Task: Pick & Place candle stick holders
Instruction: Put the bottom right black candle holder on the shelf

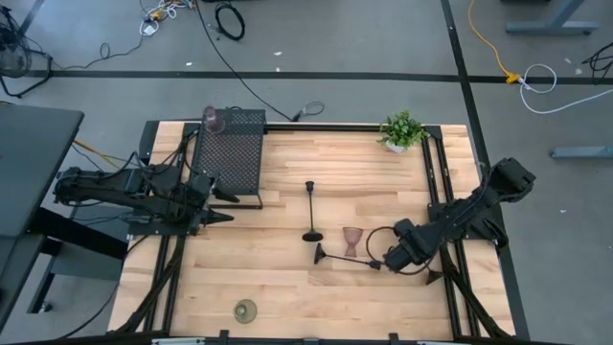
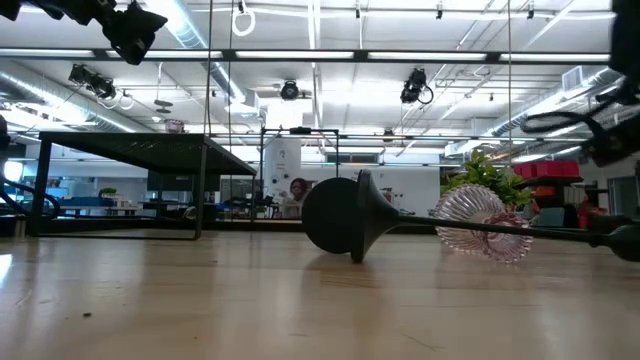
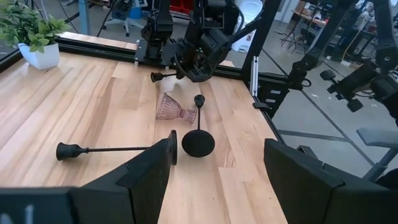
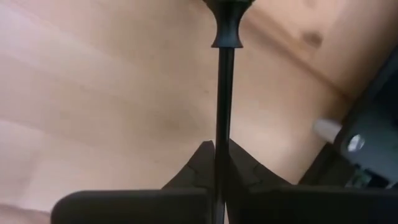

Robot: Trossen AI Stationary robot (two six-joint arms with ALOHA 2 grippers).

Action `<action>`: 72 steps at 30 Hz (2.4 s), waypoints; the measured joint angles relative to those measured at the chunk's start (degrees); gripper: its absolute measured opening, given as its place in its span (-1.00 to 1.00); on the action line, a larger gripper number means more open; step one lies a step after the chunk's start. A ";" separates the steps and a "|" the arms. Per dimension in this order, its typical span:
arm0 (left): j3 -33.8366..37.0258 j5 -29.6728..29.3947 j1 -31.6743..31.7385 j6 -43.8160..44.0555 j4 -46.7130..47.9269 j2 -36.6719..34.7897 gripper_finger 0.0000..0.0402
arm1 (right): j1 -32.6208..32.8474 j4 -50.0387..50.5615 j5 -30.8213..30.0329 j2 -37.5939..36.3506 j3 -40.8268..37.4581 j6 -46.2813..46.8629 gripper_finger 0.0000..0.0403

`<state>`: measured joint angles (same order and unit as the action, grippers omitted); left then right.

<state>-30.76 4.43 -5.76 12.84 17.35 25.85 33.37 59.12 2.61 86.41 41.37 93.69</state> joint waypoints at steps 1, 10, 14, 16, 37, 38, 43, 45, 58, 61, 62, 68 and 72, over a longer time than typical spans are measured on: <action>0.00 -0.21 0.00 -0.03 -0.01 0.00 0.29 | -0.69 0.93 -0.98 0.00 1.05 -1.26 -0.97; 0.00 -0.38 0.00 -0.04 0.01 -0.01 0.29 | -6.75 7.54 -18.79 -0.02 15.48 -15.22 -0.98; 0.00 -0.80 0.00 -0.02 -0.01 -0.01 0.29 | -9.67 6.67 -26.24 -0.04 21.29 -23.41 -0.98; 0.00 -0.81 0.00 -0.02 -0.09 0.01 0.29 | -11.26 5.36 -29.48 -0.04 23.76 -27.63 -0.98; 0.00 -1.86 0.00 -0.02 -2.64 0.01 0.29 | -30.61 -52.75 -27.06 0.31 27.40 -78.74 -0.99; 0.00 -1.86 0.00 -0.04 -3.16 0.01 0.29 | -31.38 -56.13 -25.83 0.54 27.40 -80.60 -0.99; 0.00 -1.86 0.00 -0.68 -3.86 0.00 0.29 | -35.12 -72.79 -22.31 3.00 27.47 -88.14 -0.99; 0.00 -1.86 0.00 -0.66 -3.88 0.01 0.29 | -37.01 -79.09 -18.89 5.13 27.47 -89.41 -0.99; 0.00 -4.53 0.00 -1.92 -4.33 0.01 0.29 | -46.91 -108.38 -2.19 25.53 35.86 -84.80 -0.99; 0.00 -5.52 0.00 -2.09 -4.31 0.01 0.29 | -47.26 -107.69 -0.42 30.02 42.07 -84.13 -0.99; 0.00 -5.92 0.00 -2.09 -4.35 0.01 0.29 | -47.26 -107.28 0.27 31.62 44.62 -84.27 -0.99; 0.00 -7.06 0.02 -1.92 -4.45 0.01 0.29 | -47.68 -98.13 -1.11 37.85 56.64 -87.24 -0.99; 0.00 -6.85 0.02 -1.92 -4.55 0.01 0.29 | -49.74 -97.09 -1.65 40.31 59.52 -88.06 -0.99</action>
<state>-30.76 -2.42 -5.74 10.92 12.80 25.87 -16.37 -37.98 0.96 126.73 100.89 5.64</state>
